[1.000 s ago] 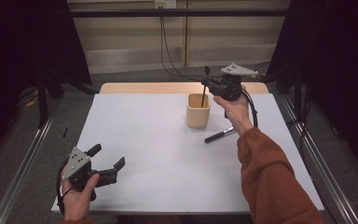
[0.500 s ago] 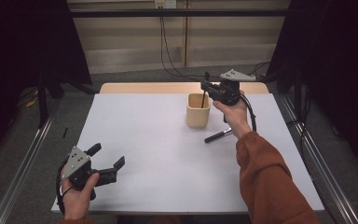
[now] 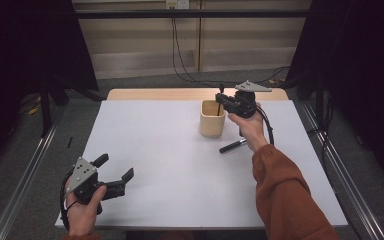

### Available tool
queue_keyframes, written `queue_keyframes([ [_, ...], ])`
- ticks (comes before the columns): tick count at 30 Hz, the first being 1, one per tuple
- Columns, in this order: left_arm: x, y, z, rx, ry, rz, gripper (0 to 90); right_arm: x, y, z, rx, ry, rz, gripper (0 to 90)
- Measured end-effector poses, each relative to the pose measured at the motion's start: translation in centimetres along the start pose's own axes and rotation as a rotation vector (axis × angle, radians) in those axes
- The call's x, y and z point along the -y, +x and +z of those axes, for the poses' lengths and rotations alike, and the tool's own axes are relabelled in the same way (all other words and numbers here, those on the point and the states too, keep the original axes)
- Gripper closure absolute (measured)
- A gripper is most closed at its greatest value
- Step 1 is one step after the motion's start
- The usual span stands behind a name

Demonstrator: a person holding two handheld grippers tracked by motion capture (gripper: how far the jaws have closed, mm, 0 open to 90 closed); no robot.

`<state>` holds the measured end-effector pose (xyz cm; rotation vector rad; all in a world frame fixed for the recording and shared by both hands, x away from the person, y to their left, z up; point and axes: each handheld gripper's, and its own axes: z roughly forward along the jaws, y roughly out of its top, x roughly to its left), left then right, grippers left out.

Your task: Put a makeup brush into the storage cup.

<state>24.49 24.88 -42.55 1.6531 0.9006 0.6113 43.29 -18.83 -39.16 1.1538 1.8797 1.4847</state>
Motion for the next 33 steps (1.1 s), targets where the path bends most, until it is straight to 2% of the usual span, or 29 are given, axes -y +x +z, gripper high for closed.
queue_keyframes([
  [16, 0.0, 0.0, 0.1, 0.008, 0.006, 0.004, 3.1, 1.3, -0.4, 0.2, -0.001, 0.028, 0.027, 84.6],
  [21, 0.0, 0.0, 0.1, 0.012, 0.003, 0.005, 3.1, 1.7, -0.6, 0.2, -0.001, 0.04, 0.04, 71.3],
  [24, 0.0, 0.0, 0.1, 0.013, 0.003, 0.006, 3.1, 1.8, -0.6, 0.1, 0.013, 0.043, 0.035, 56.1],
  [29, 0.0, 0.0, 0.1, 0.014, 0.003, 0.006, 3.0, 1.8, -0.5, -0.2, 0.016, 0.035, 0.032, 39.8],
  [33, 0.0, 0.0, 0.1, 0.013, 0.002, 0.005, 3.0, 1.8, -0.5, -0.3, 0.031, 0.043, 0.03, 31.7],
])
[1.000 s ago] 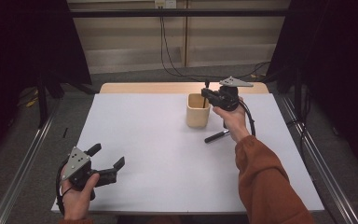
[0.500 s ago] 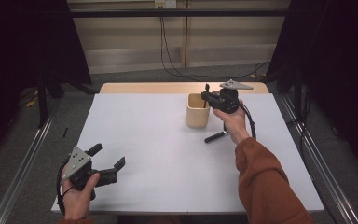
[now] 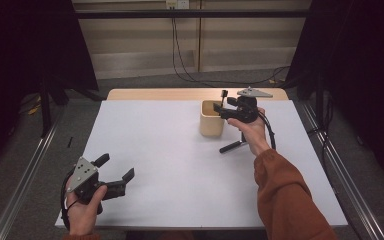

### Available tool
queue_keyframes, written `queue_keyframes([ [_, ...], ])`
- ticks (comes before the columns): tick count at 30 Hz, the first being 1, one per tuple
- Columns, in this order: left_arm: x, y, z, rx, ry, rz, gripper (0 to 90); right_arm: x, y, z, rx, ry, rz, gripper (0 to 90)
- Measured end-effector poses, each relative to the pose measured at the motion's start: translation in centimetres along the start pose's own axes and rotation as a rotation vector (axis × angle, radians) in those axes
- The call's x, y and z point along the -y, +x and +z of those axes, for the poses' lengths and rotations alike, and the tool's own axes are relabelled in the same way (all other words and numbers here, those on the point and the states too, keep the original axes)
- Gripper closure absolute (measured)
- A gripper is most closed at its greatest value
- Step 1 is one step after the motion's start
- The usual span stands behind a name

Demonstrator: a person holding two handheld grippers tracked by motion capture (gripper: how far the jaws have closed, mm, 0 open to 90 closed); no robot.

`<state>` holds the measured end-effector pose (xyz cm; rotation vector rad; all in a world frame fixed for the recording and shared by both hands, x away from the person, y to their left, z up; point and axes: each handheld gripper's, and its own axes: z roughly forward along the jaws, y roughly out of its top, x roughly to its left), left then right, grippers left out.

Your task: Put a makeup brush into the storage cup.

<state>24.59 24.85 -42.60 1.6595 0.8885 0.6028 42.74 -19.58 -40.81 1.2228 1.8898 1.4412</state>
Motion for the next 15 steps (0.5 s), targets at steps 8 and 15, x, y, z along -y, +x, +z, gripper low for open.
queue_keyframes([
  [8, 0.0, 0.0, 0.0, 0.001, -0.001, -0.002, 3.1, 0.0, 0.0, -0.7, -0.002, -0.013, -0.005, 22.7],
  [15, 0.0, 0.0, 0.0, -0.002, -0.003, -0.002, 3.1, 0.0, 0.6, -1.5, -0.006, -0.034, -0.01, 12.8],
])
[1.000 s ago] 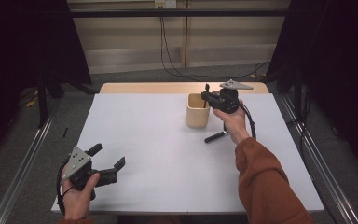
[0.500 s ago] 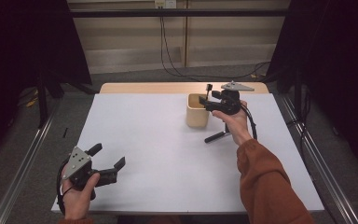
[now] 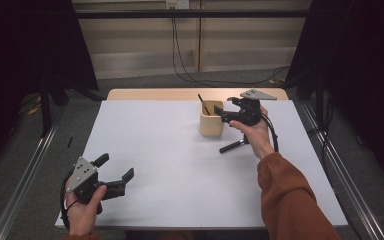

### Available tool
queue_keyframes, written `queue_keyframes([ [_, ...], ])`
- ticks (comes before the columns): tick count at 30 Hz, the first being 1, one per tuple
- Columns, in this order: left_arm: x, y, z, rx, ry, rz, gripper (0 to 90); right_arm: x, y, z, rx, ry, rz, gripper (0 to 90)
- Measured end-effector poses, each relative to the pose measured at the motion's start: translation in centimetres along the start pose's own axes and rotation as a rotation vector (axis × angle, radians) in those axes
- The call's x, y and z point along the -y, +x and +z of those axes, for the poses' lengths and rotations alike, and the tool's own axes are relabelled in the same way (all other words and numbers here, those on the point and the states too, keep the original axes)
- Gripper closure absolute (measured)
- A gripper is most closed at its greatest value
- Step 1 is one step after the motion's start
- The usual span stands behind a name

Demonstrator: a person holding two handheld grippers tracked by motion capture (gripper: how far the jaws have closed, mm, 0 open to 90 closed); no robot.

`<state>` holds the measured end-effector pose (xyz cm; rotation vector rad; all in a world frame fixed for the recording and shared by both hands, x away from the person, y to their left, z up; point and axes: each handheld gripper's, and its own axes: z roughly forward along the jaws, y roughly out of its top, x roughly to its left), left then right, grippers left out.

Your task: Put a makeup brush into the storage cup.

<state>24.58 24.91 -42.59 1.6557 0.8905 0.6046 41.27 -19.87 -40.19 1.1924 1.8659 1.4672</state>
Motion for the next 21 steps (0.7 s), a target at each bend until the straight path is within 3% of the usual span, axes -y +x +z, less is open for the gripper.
queue_keyframes([
  [11, 0.0, 0.0, -0.1, -0.014, -0.004, -0.007, 2.7, 0.8, -0.5, -1.7, -0.025, 0.013, 0.024, 2.9],
  [19, 0.0, 0.1, -0.2, -0.009, -0.002, -0.01, 2.5, 1.9, -0.7, -3.3, -0.032, 0.004, 0.031, 2.8],
  [21, 0.1, 0.1, -0.2, -0.011, -0.004, -0.011, 2.5, 2.3, -0.7, -3.7, -0.016, 0.009, 0.03, 4.4],
])
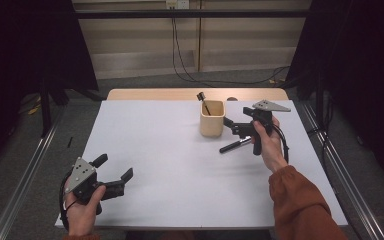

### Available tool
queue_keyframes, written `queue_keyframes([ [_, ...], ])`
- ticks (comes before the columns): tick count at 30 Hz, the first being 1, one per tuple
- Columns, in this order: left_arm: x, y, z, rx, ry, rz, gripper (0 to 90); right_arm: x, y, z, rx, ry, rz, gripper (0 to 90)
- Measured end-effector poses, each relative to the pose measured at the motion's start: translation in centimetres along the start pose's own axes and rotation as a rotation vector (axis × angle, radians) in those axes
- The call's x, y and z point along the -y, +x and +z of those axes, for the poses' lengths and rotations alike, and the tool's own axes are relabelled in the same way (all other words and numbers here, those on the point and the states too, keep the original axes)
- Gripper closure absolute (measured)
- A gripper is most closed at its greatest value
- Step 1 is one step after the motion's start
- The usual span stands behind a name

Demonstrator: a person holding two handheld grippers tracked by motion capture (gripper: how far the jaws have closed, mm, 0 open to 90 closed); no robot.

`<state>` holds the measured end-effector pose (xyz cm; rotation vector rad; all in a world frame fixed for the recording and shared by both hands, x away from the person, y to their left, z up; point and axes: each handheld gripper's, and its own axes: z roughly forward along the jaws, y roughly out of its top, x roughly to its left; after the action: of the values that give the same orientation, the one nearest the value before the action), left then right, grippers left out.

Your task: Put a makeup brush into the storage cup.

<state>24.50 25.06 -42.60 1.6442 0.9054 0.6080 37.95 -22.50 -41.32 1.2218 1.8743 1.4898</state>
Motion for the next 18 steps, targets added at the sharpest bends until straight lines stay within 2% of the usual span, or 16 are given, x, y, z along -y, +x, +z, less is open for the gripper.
queue_keyframes([
  [11, 0.0, -0.1, -0.1, 0.004, -0.027, -0.013, 3.0, 0.6, 0.8, -3.4, -0.018, -0.041, 0.0, 2.8],
  [18, 0.0, 0.0, -0.3, -0.006, -0.036, -0.021, 3.1, 1.9, 0.9, -5.2, 0.006, -0.039, -0.003, 3.3],
])
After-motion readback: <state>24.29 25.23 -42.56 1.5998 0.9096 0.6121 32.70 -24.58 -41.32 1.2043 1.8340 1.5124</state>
